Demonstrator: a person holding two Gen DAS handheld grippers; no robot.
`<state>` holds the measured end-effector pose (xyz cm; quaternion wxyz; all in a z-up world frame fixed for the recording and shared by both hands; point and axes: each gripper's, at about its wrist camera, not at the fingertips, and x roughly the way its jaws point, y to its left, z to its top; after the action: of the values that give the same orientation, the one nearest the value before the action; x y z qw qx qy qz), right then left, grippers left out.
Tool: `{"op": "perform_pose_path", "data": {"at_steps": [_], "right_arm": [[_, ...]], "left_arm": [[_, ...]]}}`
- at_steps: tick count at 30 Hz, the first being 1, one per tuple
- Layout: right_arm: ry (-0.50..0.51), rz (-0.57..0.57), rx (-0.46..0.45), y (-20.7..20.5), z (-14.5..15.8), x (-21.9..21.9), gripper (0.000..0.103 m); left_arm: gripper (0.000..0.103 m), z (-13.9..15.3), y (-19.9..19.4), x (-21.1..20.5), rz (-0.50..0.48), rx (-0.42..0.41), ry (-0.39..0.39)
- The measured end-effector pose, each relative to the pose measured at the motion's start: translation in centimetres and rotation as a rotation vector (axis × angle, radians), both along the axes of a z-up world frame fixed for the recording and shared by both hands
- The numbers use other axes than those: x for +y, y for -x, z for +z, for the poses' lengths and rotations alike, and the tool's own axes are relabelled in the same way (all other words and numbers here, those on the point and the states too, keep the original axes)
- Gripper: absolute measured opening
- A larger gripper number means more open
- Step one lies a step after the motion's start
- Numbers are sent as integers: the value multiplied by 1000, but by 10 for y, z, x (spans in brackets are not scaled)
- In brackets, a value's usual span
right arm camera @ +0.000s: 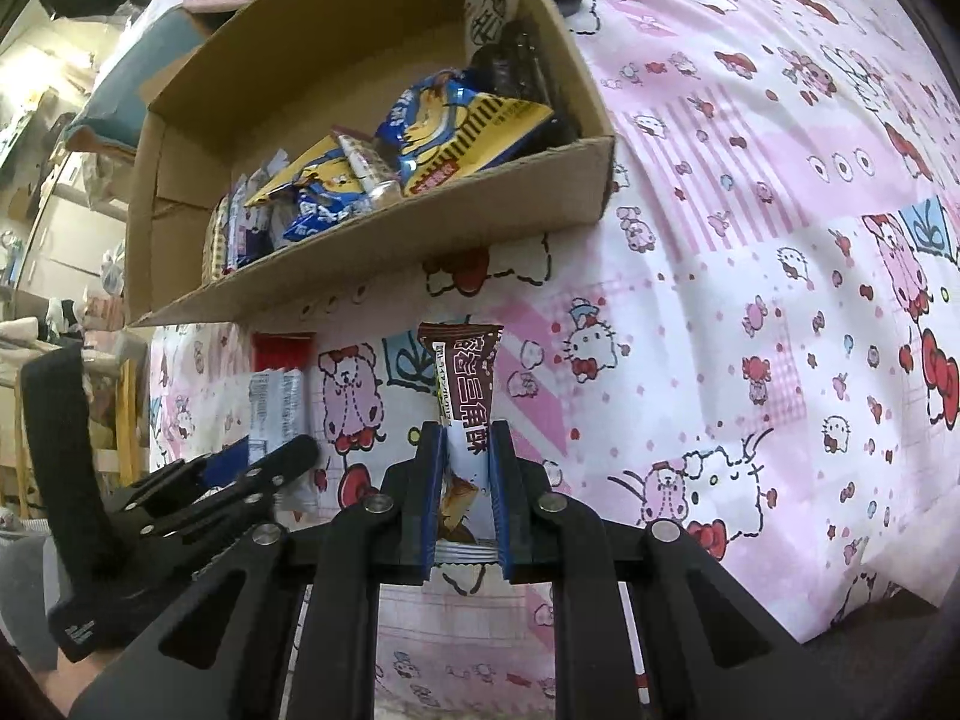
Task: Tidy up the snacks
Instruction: 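Grasp a red-topped white bar with the left gripper while the right holds the chocolate bar, then carry both bars into the box and open both grippers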
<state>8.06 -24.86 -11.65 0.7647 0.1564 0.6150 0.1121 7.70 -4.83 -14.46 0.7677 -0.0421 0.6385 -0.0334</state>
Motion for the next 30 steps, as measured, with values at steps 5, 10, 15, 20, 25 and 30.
{"op": "perform_pose_path", "data": {"at_steps": [5, 10, 15, 20, 25, 30], "right_arm": [[-17, 29, -7, 3, 4, 9, 16], [-46, 36, -28, 5, 12, 16, 16], [-85, 32, -63, 10, 25, 16, 16], [-145, 40, -109, 13, 43, 17, 16], [-236, 54, -269, 17, 77, 19, 16], [-329, 20, -375, 15, 99, 10, 16]], "left_arm": [[28, 5, 8, 21, 55, -5, 0], [28, 13, 13, 29, 74, -30, -6], [28, 35, 28, 25, 48, -83, -16], [28, 73, 36, 33, 48, -169, -2], [28, 118, 36, 43, 48, -307, -21], [28, 148, 29, 51, 65, -420, -32]]}}
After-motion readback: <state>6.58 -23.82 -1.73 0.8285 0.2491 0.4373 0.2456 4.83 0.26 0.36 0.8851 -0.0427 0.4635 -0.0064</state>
